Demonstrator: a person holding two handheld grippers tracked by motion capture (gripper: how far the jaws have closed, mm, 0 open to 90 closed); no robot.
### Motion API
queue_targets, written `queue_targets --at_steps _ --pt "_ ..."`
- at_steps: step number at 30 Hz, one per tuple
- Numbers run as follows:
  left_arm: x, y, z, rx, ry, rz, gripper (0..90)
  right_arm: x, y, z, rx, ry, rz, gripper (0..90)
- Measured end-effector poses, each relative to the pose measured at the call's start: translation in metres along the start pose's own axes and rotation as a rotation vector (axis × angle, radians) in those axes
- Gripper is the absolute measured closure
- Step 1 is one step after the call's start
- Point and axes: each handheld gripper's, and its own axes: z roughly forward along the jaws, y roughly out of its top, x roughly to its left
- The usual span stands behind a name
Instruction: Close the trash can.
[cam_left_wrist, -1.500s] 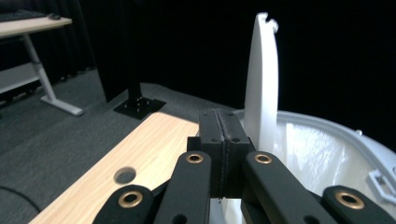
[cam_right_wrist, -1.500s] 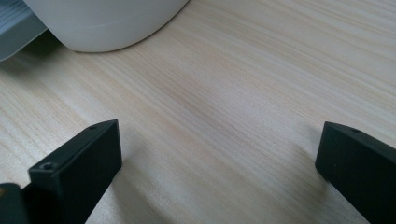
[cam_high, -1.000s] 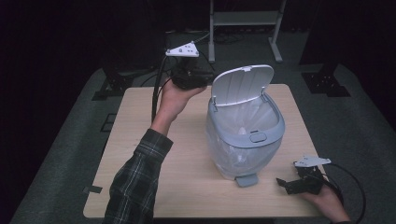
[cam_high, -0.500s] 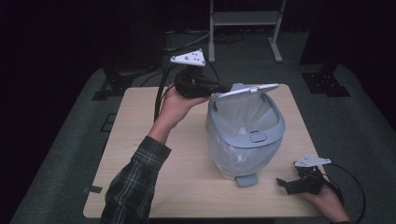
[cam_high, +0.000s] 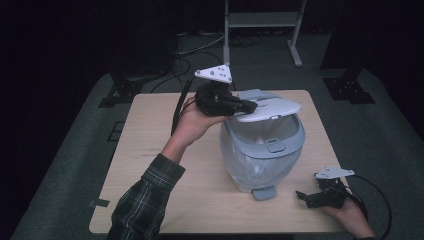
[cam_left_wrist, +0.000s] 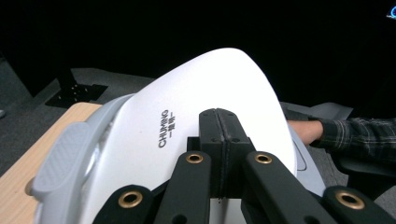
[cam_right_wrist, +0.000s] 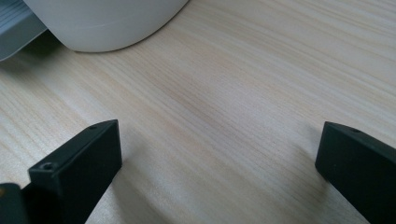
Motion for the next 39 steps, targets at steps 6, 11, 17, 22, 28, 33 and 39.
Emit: queue_targets --at_steps 6,11,17,22,28,33,39 --pt "-0.010 0.000 0.009 0.017 -0.018 0.004 89.9 0.000 0.000 0.000 0.001 0.000 -0.001 0.0" --pt "-0.015 0.000 0.017 0.033 -0.030 0.006 89.7 0.000 0.000 0.000 0.001 0.000 -0.001 0.0" --pt "-0.020 -0.002 0.028 0.057 -0.041 -0.008 89.7 0.000 0.000 0.000 0.000 -0.001 -0.001 0.0" --pt "-0.023 -0.003 0.034 0.071 -0.050 -0.013 88.9 0.000 0.000 0.000 0.000 0.000 -0.001 0.0" --pt "-0.028 -0.004 0.042 0.100 -0.066 -0.007 89.0 0.000 0.000 0.000 0.001 0.000 0.000 0.0" --pt "-0.031 -0.004 0.045 0.106 -0.070 -0.001 89.1 0.000 0.000 0.000 0.001 0.000 -0.001 0.0" --pt "-0.031 -0.007 0.051 0.121 -0.072 0.001 89.2 0.000 0.000 0.000 0.001 0.000 -0.001 0.0"
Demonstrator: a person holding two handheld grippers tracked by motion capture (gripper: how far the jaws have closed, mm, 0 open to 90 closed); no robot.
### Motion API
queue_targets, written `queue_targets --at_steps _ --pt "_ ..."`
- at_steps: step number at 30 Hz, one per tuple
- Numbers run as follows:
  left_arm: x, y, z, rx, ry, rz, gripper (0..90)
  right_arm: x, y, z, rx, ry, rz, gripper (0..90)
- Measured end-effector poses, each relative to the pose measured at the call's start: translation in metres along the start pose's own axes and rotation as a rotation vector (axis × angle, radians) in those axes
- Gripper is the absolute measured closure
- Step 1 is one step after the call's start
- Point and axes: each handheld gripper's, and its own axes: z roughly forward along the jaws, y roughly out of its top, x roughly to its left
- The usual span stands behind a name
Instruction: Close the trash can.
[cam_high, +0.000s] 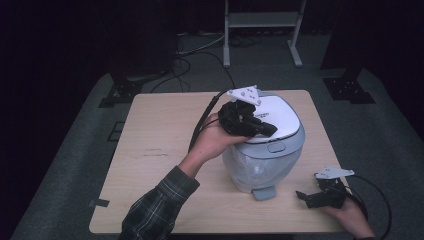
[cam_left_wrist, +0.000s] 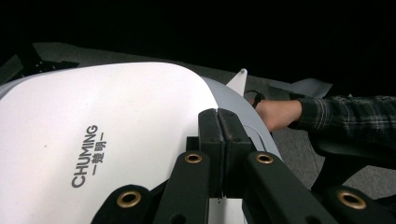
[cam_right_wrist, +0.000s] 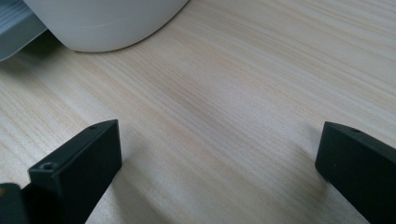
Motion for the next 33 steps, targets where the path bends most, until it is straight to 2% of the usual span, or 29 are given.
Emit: queue_targets --at_steps 8,9,10,12,13,14,15,19,20,21,22,25,28,33 --pt "0.000 -0.001 0.003 0.008 -0.006 -0.004 90.0 0.000 0.000 0.000 0.000 0.000 0.000 0.0" --pt "0.002 -0.002 0.004 0.008 -0.025 -0.014 90.0 0.000 0.000 0.000 0.000 0.000 0.000 0.0" --pt "0.002 -0.002 0.005 0.000 -0.028 -0.033 90.0 0.000 0.000 0.000 0.000 0.000 0.000 0.0" --pt "0.003 -0.003 0.007 -0.009 -0.035 -0.040 90.0 0.000 0.000 0.000 0.000 0.000 0.001 0.0" --pt "0.002 -0.005 0.009 0.003 -0.023 -0.038 90.0 0.000 0.000 0.000 0.000 0.000 0.001 0.0" --pt "0.003 -0.006 0.009 -0.008 -0.034 -0.047 90.0 0.000 0.000 0.000 -0.001 -0.001 0.001 0.0" --pt "0.003 -0.008 0.008 -0.014 -0.038 -0.036 90.0 0.000 0.000 0.000 -0.001 -0.002 0.001 0.0" --pt "0.005 -0.010 0.005 -0.033 -0.039 -0.038 89.5 0.000 0.000 0.000 -0.001 -0.002 0.001 0.0" --pt "0.005 -0.010 0.005 -0.037 -0.053 -0.038 84.5 0.000 0.000 0.000 -0.001 -0.002 0.001 0.0" --pt "0.004 -0.010 0.004 -0.041 -0.046 -0.034 79.6 0.000 0.000 0.000 -0.001 -0.002 0.001 0.0" --pt "0.003 -0.010 0.003 -0.044 -0.035 -0.032 72.7 0.000 0.000 0.000 -0.001 -0.002 0.001 0.0" --pt "0.003 -0.010 -0.001 -0.044 0.005 -0.035 61.6 0.000 0.000 0.000 -0.001 -0.002 0.001 0.0" --pt "0.002 -0.012 -0.007 -0.056 0.015 -0.045 51.9 0.000 0.000 0.000 -0.001 -0.002 0.001 0.0" --pt "0.000 -0.018 -0.017 -0.049 0.062 -0.045 37.7 0.000 0.000 0.000 -0.001 -0.002 0.001 0.0"
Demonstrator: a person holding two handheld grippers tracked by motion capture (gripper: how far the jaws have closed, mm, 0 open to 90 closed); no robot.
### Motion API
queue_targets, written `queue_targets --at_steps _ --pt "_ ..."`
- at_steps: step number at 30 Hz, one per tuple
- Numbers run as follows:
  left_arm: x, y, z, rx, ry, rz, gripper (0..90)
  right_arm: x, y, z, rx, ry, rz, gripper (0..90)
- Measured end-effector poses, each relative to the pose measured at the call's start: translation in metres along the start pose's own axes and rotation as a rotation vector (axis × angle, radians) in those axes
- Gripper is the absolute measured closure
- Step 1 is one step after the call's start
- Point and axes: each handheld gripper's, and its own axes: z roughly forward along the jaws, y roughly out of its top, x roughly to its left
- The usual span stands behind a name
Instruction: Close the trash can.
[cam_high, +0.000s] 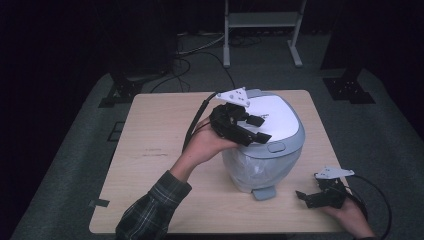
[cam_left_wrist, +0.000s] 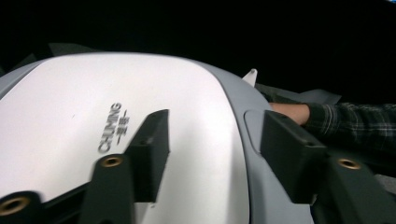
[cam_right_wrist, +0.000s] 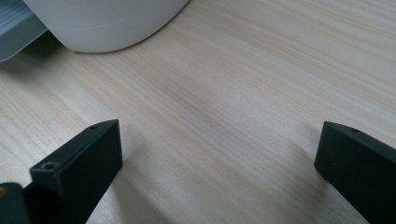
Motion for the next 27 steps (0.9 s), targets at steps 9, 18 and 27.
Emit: queue_targets --at_steps 9,18,27 --pt "-0.004 -0.013 -0.029 -0.041 0.138 -0.008 11.5 0.000 0.000 0.000 0.000 0.000 0.001 0.0" --pt "-0.017 -0.053 -0.062 -0.012 0.251 -0.003 0.0 0.000 0.000 0.000 0.000 0.001 0.000 0.0" --pt "-0.032 -0.108 -0.067 0.041 0.343 -0.037 0.0 0.000 0.000 0.000 0.000 0.000 0.000 0.0"
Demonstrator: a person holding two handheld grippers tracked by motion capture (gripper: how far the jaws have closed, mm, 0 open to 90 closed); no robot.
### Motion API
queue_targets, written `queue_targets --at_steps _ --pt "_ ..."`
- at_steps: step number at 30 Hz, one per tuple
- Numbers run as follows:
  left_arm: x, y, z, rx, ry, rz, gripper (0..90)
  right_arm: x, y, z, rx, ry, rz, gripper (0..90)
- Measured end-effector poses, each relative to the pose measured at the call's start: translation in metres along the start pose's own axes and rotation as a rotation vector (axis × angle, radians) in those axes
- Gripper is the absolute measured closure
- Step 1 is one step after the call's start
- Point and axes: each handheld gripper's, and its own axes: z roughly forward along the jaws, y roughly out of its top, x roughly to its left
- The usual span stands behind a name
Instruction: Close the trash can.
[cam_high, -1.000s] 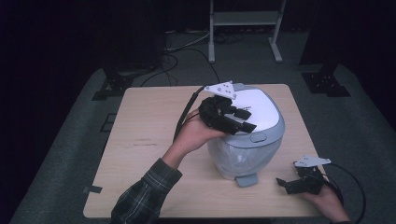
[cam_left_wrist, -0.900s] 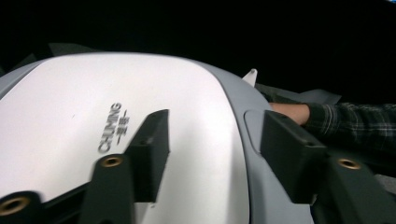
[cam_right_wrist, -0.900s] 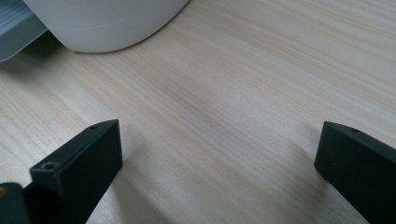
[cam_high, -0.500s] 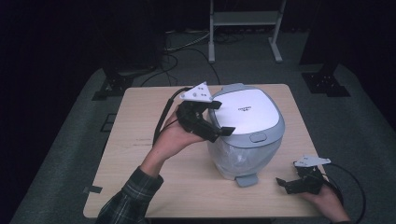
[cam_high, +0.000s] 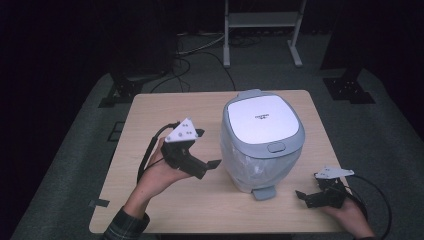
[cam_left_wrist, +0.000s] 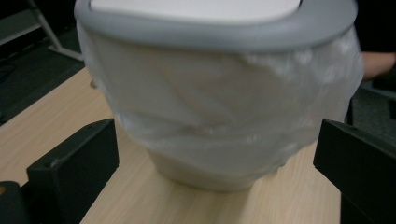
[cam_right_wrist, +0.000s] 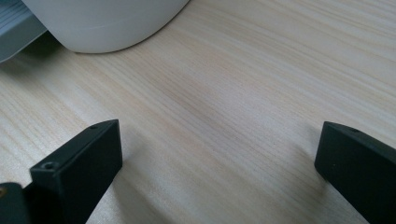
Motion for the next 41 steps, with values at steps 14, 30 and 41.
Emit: queue_targets --at_steps 14,30,41 --pt "-0.011 -0.090 0.009 0.065 0.060 -0.077 0.0 0.000 0.000 0.000 0.000 0.000 0.000 0.0" --pt "-0.001 -0.181 0.006 0.203 0.124 -0.200 0.0 0.000 0.000 0.000 0.000 0.000 0.000 0.0" --pt "0.001 -0.196 0.007 0.228 0.116 -0.203 0.0 0.000 0.000 0.000 0.000 0.000 0.001 0.0"
